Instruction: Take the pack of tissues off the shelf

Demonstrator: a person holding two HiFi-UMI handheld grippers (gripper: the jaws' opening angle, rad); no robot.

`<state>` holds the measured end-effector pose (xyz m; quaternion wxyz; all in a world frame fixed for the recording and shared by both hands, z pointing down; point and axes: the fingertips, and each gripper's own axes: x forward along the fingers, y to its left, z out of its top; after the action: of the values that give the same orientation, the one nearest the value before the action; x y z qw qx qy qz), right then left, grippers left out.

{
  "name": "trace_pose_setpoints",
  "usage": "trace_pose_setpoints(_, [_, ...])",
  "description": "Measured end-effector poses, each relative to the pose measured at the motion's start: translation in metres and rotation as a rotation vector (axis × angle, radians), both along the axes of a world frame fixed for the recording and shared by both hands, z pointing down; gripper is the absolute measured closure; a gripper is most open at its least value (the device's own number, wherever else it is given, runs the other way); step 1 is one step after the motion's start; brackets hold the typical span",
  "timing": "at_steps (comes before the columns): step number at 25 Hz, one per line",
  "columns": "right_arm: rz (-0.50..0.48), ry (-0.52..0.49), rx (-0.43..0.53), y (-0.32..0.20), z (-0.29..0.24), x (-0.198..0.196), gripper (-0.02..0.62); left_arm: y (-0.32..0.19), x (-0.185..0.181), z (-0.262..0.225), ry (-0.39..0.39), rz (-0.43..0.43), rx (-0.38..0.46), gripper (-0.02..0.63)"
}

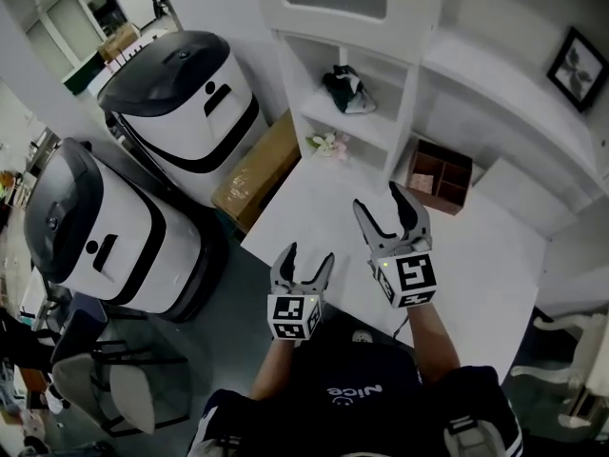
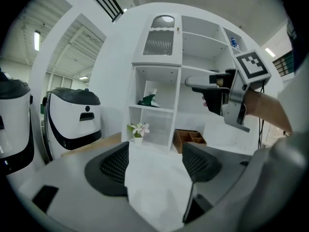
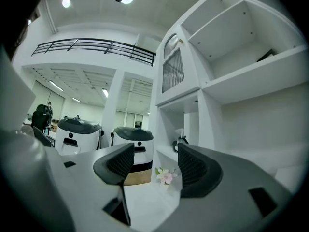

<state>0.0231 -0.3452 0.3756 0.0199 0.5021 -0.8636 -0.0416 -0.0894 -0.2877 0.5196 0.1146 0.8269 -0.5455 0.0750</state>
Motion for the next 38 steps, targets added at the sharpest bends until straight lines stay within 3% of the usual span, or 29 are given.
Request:
trace_pose_setpoints(11, [0.109, 0.003, -0.028, -0.084, -0.030, -0.025, 0.318, -0.024, -0.035, -0.003, -0.001, 0.014, 0.004, 0.267])
trace_pose_setpoints(19, [0.164, 0.100, -0.067, -0.153, -0.033, -0.040, 0.324, -0.043, -0.051, 0.002, -0.005, 0.044, -0.006, 0.267])
trace_pose_setpoints(24, [0.242, 0.089, -0.099, -0.193, -0.028, -0.038, 0.324, -0.054, -0.061, 0.004, -0.011, 0.068, -0.004, 0.267])
trace_pose_setpoints(38, [0.388, 0.117, -0.297, -0.271, 0.031, -0.018, 0.333, -0.085, -0.096, 0.007, -0.010, 0.072, 0.001, 0.268])
